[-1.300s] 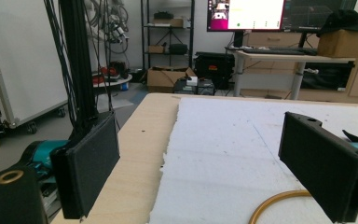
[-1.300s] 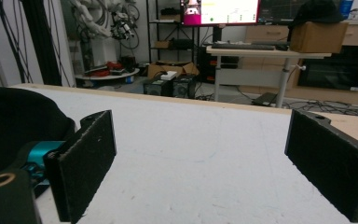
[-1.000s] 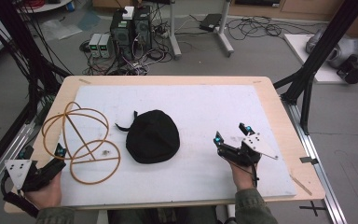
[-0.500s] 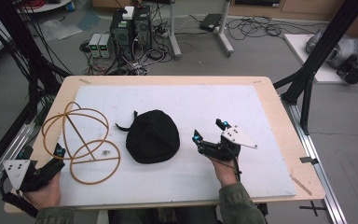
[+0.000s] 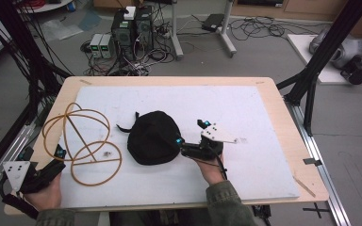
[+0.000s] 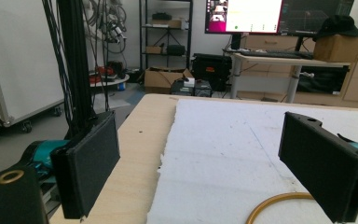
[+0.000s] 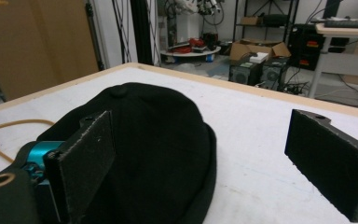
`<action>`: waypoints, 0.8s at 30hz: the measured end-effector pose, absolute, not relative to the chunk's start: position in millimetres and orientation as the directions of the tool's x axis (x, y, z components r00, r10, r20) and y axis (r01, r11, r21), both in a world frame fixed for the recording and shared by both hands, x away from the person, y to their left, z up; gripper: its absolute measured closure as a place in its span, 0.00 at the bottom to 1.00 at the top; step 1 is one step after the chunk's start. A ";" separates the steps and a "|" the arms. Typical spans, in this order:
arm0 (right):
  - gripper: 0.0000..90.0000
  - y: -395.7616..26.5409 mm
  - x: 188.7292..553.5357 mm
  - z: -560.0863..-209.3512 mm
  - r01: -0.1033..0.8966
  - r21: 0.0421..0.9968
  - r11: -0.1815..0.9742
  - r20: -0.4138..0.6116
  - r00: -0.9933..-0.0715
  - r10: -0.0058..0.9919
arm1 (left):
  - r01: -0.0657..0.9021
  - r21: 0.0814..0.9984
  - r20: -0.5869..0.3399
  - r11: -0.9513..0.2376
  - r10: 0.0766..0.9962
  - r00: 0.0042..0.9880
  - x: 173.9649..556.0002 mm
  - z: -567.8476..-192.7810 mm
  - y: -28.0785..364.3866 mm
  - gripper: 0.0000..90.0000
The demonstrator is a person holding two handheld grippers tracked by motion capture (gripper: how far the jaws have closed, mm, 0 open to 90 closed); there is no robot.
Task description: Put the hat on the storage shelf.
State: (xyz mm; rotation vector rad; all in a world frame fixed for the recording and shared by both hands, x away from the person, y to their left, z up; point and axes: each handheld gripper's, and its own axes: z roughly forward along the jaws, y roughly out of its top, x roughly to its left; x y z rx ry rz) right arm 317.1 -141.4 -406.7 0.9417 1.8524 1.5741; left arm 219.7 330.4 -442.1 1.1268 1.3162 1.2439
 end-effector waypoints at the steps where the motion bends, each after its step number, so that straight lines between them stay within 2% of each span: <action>1: 0.09 -137.9 317.3 -407.4 0.174 0.981 0.090 0.040 -0.626 0.779 | 0.006 0.999 -0.050 0.051 0.993 -0.105 219.4 -442.1 330.5 0.14; 24: 0.09 -97.5 326.5 -416.0 0.206 0.955 0.212 -0.010 -0.695 0.719 | 0.008 0.998 -0.062 0.063 0.992 -0.106 219.9 -442.5 331.5 0.14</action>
